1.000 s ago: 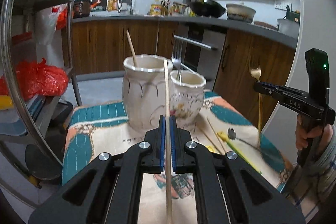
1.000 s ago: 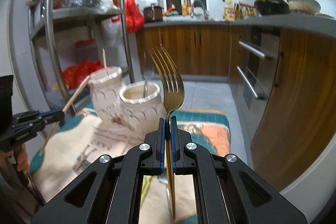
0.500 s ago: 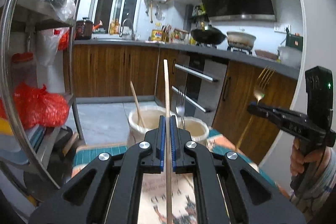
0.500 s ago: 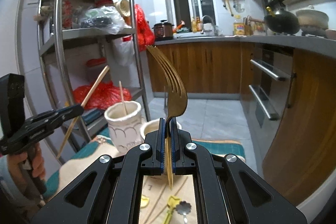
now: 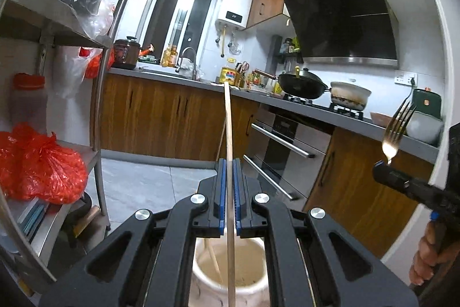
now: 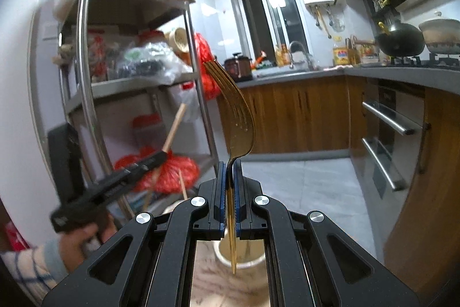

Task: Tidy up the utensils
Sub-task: 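Lift chopstick over tall cup with left while right carries gold fork over short cup, then drop chopstick into tall cup with left while right drops gold fork into short cup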

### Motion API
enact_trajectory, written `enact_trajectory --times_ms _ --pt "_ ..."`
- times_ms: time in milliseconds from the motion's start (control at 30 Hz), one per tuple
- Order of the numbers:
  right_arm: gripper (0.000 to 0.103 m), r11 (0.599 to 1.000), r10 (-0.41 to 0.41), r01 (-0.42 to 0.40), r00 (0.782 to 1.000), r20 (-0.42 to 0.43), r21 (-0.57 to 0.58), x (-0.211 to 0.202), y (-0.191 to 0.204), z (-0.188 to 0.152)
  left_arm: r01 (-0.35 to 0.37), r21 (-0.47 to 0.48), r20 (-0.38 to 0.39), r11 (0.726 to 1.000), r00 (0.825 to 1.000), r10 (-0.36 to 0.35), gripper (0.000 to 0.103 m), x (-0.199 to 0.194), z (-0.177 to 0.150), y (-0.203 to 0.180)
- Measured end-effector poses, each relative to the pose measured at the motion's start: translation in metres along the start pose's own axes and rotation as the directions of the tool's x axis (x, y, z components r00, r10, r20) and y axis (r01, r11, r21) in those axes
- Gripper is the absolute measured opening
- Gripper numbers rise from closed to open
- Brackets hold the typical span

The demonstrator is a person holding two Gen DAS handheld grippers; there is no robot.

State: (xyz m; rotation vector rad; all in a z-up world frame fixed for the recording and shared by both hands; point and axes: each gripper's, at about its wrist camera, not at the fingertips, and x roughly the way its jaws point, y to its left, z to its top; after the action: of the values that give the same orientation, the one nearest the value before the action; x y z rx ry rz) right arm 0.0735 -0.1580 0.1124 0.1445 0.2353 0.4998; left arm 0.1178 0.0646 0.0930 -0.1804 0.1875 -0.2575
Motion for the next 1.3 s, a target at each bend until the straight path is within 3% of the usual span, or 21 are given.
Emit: enact_trajectory --times_ms 267,567,867,933,1000,1300 --pt "0.006 0.999 -0.017 0.015 0.998 0.066 0.039 0.019 -0.016 0.001 -0.035 0.073 0.044 0.997 0.999 0.031 0.004 0.031 -0.012 -0.015" --pt "0.006 0.998 -0.042 0.046 0.996 -0.074 0.048 0.060 -0.031 -0.031 -0.053 0.170 0.024 0.984 0.998 0.050 0.004 0.035 -0.033 -0.022" --pt "0.006 0.993 -0.032 0.050 0.985 -0.170 0.106 0.077 -0.042 -0.056 -0.016 0.244 -0.050 0.970 0.998 0.029 0.006 0.025 -0.050 -0.033" --pt "0.006 0.993 -0.030 0.051 0.984 -0.178 0.110 0.079 -0.044 -0.058 -0.002 0.245 -0.064 0.969 0.998 0.019 0.009 0.022 -0.051 -0.035" --pt "0.006 0.993 -0.035 0.054 0.983 -0.179 0.106 0.079 -0.044 -0.059 -0.011 0.250 -0.064 0.968 0.998 0.027 0.019 0.019 -0.053 -0.037" --pt "0.007 0.989 -0.065 0.089 0.979 -0.194 0.118 0.083 -0.054 -0.062 -0.014 0.251 -0.077 0.968 0.996 0.034 0.028 0.015 -0.056 -0.038"
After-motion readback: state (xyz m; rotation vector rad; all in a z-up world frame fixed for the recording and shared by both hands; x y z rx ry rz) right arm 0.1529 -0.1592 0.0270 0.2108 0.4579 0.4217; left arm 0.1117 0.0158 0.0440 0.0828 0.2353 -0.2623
